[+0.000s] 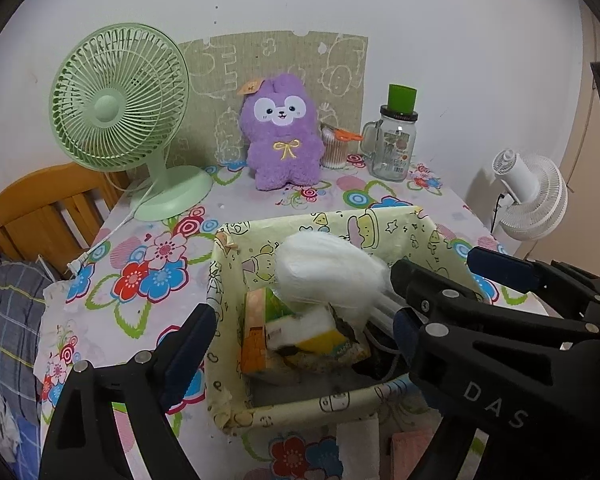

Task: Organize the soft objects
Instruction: 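Lower the cloth and straw pack into the box and open both tools, then pull both tools back and move them toward the pink packet and white pad, then grasp the white pad with the left tool while the right tool grasps the pink packet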

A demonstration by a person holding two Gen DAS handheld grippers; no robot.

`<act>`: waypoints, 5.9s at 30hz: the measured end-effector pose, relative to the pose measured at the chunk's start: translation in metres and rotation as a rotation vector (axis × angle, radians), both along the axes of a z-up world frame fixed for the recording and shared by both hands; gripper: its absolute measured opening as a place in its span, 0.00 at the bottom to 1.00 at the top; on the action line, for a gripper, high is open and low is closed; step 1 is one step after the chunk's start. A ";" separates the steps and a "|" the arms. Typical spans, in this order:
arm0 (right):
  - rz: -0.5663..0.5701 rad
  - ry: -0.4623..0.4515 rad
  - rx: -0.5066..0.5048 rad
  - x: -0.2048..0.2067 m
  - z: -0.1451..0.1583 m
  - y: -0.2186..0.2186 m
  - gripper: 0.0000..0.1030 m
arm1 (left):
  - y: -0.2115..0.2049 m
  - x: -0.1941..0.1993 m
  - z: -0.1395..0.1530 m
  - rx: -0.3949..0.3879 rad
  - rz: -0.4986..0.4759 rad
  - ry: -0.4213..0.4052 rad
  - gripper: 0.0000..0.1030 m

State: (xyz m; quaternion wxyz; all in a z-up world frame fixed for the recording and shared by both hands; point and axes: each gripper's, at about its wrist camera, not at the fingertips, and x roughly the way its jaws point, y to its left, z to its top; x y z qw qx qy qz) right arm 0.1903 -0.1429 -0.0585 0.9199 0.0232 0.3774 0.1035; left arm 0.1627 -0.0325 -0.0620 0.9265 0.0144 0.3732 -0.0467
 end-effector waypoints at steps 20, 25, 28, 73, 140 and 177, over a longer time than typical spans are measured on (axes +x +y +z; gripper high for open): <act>-0.030 -0.053 -0.020 -0.049 0.018 -0.007 0.73 | -0.004 -0.042 0.016 -0.002 -0.017 -0.045 0.93; -0.037 -0.064 -0.012 -0.060 0.022 -0.010 0.76 | -0.004 -0.053 0.021 -0.002 -0.016 -0.057 0.93; -0.040 -0.073 -0.018 -0.067 0.025 -0.010 0.77 | -0.004 -0.059 0.023 0.001 -0.015 -0.063 0.94; -0.097 -0.111 -0.023 -0.143 0.021 -0.029 0.89 | -0.017 -0.127 0.017 0.007 -0.045 -0.073 1.00; -0.085 0.139 -0.002 -0.080 -0.105 -0.031 0.89 | -0.024 -0.063 -0.102 0.037 -0.075 0.167 0.58; -0.083 0.160 -0.070 -0.089 -0.112 0.006 0.70 | 0.000 -0.093 -0.099 0.040 -0.089 0.140 0.25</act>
